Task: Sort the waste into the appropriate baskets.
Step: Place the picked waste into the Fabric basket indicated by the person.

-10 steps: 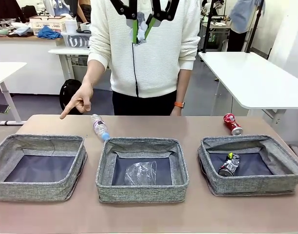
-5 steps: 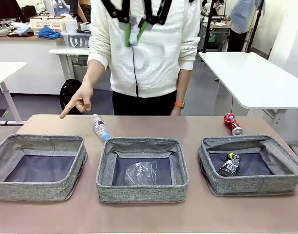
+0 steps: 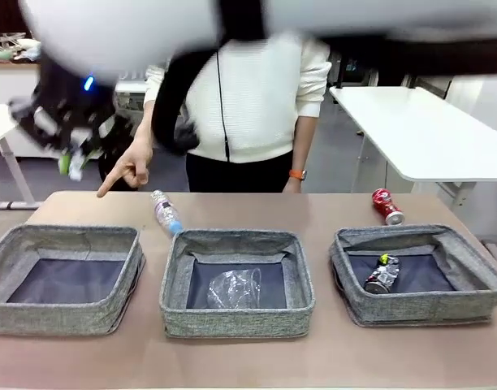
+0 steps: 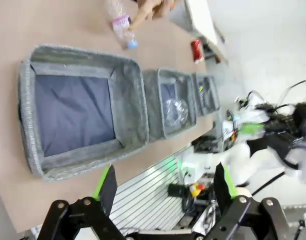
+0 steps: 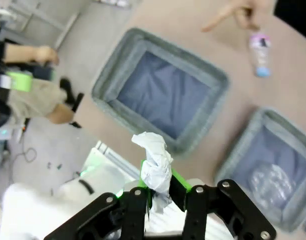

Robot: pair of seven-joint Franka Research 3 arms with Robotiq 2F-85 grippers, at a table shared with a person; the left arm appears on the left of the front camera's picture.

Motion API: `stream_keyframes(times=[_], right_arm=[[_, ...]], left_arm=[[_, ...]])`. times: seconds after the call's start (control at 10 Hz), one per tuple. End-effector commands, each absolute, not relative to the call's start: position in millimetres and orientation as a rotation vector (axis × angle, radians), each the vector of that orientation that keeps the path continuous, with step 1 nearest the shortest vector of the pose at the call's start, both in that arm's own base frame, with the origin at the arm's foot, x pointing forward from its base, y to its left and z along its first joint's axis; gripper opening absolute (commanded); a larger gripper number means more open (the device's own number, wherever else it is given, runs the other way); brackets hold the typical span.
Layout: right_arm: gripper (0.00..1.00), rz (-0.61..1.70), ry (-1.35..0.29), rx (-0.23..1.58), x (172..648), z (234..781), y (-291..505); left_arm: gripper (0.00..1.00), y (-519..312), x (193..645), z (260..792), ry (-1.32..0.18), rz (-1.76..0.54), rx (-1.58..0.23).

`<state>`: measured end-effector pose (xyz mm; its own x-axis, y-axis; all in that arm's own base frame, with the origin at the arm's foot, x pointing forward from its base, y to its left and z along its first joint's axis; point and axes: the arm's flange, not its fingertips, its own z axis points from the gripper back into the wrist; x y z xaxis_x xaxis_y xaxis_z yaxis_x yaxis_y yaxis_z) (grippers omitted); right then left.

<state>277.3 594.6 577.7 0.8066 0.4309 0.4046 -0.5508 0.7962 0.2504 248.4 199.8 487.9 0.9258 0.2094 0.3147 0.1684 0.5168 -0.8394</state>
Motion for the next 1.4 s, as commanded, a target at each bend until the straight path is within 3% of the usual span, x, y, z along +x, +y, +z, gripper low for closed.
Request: stream_keyframes(times=[0.0, 0.1, 0.3, 0.9, 1.0, 1.1, 1.2, 1.3], right_arm=[[0.13, 0.53, -0.348, 0.277, 320.0, 505.5, 655.7], [0.13, 0.525, -0.324, 0.328, 330.1, 472.7, 675.9], [0.13, 0.58, -0.18, 0.285, 323.3, 430.6, 700.7], [0.13, 0.531, -0.16, 0.342, 333.3, 433.7, 681.0], [0.65, 0.543, -0.152, 0.356, 334.5, 431.8, 680.2], [0.72, 0.549, -0.156, 0.355, 333.6, 431.4, 680.4], [1.0, 0.537, -0.165, 0.357, 334.8, 430.7, 679.7], [1.0, 0.533, -0.169, 0.356, 335.5, 430.4, 679.3]], left_arm=[[1.0, 202.9, 249.7, 491.8, -0.527, 0.049, -1.164], [1.0, 199.8, 248.4, 487.9, -0.405, 0.025, -1.035], [1.0, 199.8, 248.4, 487.9, -0.405, 0.025, -1.035], [1.0, 199.8, 248.4, 487.9, -0.405, 0.025, -1.035], [1.0, 199.8, 248.4, 487.9, -0.405, 0.025, -1.035], [1.0, 199.8, 248.4, 487.9, -0.405, 0.025, -1.035], [1.0, 199.8, 248.4, 487.9, -0.405, 0.025, -1.035], [1.0, 199.8, 248.4, 487.9, -0.405, 0.025, -1.035]])
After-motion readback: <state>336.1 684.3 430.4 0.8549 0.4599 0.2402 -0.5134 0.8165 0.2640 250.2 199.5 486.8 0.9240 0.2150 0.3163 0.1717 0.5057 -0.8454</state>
